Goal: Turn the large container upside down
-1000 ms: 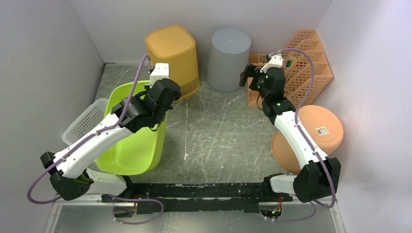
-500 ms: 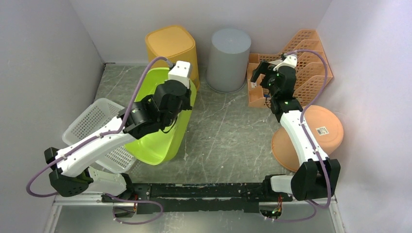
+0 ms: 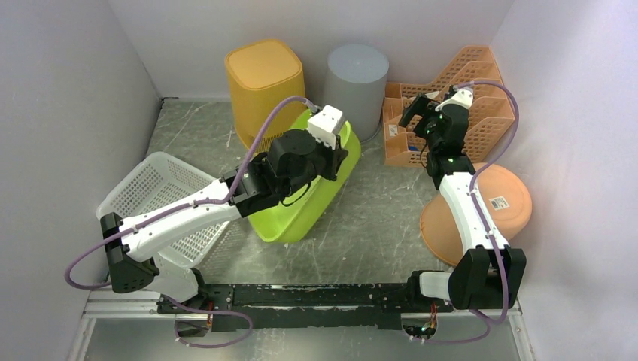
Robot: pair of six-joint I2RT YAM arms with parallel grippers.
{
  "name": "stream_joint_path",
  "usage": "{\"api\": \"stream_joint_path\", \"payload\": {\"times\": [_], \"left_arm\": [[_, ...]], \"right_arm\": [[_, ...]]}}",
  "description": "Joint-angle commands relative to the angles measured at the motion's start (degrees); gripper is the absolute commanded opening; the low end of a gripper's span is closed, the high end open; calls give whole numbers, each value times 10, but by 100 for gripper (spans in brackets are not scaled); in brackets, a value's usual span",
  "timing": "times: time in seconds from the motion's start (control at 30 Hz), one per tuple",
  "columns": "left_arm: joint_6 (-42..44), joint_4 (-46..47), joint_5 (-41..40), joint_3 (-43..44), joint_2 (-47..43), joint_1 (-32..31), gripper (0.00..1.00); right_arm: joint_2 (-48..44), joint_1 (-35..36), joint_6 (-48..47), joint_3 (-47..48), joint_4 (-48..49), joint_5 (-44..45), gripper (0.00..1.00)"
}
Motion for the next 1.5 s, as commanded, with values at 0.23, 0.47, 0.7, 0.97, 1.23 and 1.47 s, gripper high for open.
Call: {"api": "stream_joint_path", "payload": {"times": [0.23,0.47,0.7,0.97,1.23,1.47], "left_arm": [[-74,277,126,-114,-51,-9,7],[-181,479,173,-268,-63,22,7],[-339,697,301,-383,-45,109,7],[-493,850,371,-448,-33,217,7],[-495,789,425,-303,17,176,6],[-610,899,441,-284,72,154,7]], "right_arm": [[1,-18,4,-3,19,-4,100],[-3,-19,1,-8,19,-3,100],[-1,-21,1,-7,23,-6,100],[9,-20,8,-8,34,-18,100],[13,-22,4,4,28,-6,100],[21,-25,8,4,34,-14,100]]}}
